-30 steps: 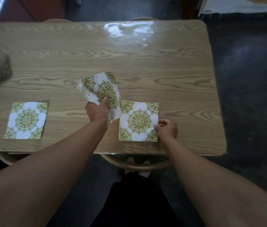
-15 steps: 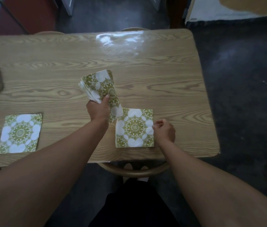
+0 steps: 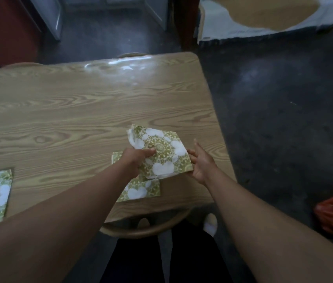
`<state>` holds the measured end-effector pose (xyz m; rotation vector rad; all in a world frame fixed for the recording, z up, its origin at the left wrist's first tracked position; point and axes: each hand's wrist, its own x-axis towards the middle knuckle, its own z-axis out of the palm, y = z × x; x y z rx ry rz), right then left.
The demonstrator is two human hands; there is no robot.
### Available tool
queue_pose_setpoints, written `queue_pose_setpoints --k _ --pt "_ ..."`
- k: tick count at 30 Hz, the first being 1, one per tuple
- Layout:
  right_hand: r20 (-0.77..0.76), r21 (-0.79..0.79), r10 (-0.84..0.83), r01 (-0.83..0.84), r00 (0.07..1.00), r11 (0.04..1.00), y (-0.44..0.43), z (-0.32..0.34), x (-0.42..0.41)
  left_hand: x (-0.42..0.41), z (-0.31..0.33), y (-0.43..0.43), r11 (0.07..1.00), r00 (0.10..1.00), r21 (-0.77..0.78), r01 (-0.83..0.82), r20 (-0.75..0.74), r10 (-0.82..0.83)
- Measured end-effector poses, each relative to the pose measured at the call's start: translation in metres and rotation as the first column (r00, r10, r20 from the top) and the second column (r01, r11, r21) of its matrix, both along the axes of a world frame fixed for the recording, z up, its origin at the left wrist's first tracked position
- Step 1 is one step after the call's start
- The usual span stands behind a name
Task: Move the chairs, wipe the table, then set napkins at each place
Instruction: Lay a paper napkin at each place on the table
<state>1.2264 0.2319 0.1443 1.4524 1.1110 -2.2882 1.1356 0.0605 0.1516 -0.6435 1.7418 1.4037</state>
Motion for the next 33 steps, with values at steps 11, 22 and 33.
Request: queue_pose_setpoints --k 11,22,33 --pt "0.072 0.387 0.369 -0.367 0.927 0.846 0.142 0.005 -0.002 0.035 -0.006 0.139 0.977 0.978 0.038 -0.210 -0.007 0.210" --pt "0.114 0.549 0.730 -0.655 0.674 0.519 0.230 -0.003 -0.058 0.042 -0.016 0.224 0.865 0.865 0.006 -0.502 -0.019 0.502" --pt "0.233 0.740 0.812 -0.639 0.535 0.209 0.270 -0.005 -0.189 -0.067 -0.035 0.276 0.713 0.713 -0.028 -0.700 0.011 0.701"
